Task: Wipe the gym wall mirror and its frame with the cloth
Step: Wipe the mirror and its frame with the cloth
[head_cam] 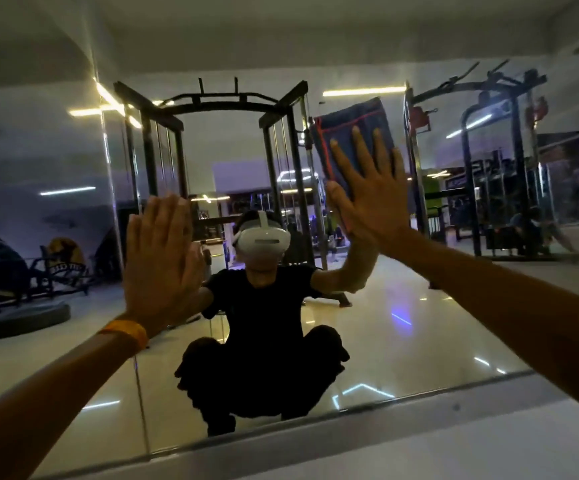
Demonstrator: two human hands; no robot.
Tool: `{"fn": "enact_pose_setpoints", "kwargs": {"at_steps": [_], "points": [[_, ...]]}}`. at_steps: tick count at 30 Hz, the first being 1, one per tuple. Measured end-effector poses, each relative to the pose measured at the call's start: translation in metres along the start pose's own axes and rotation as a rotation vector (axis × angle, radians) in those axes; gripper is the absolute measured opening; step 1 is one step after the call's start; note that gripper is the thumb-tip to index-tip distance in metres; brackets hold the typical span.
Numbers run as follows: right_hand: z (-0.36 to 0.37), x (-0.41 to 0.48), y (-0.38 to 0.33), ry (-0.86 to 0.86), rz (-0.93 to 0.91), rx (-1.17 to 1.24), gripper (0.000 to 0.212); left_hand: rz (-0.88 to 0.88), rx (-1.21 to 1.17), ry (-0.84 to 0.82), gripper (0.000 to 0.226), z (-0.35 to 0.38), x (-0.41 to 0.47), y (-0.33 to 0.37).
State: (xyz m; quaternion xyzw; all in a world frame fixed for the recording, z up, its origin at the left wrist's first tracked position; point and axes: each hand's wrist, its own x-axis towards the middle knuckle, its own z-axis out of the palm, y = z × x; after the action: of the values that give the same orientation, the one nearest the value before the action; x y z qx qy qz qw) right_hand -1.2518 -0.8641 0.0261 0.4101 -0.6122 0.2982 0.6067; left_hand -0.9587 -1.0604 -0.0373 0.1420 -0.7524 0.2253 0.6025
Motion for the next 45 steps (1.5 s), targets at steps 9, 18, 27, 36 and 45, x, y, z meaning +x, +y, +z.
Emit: {"fn": "enact_pose_setpoints", "kwargs": {"at_steps": [9, 18, 27, 36, 45], "points": [[0.010, -0.140, -0.083, -0.212, -1.074, 0.045, 0.059, 0.009, 0.016, -0.145, 0.066, -0.017, -0.083, -0.015], [0.007, -0.076, -0.115, 0.003, -0.311, 0.033, 0.057, -0.005, -0.027, -0.141, 0.065, -0.032, -0.109, -0.046], [-0.001, -0.094, -0.123, -0.157, -0.845, 0.044, 0.058, 0.003, -0.006, -0.156, 0.065, -0.042, -0.141, -0.071], [0.016, -0.198, -0.227, -0.169, -0.585, 0.107, 0.055, 0.034, -0.006, -0.147, 0.063, -0.051, -0.153, -0.101], [0.006, -0.066, -0.194, -0.078, -0.475, 0.087, 0.055, -0.003, -0.023, -0.153, 0.063, -0.058, -0.165, -0.100]]}}
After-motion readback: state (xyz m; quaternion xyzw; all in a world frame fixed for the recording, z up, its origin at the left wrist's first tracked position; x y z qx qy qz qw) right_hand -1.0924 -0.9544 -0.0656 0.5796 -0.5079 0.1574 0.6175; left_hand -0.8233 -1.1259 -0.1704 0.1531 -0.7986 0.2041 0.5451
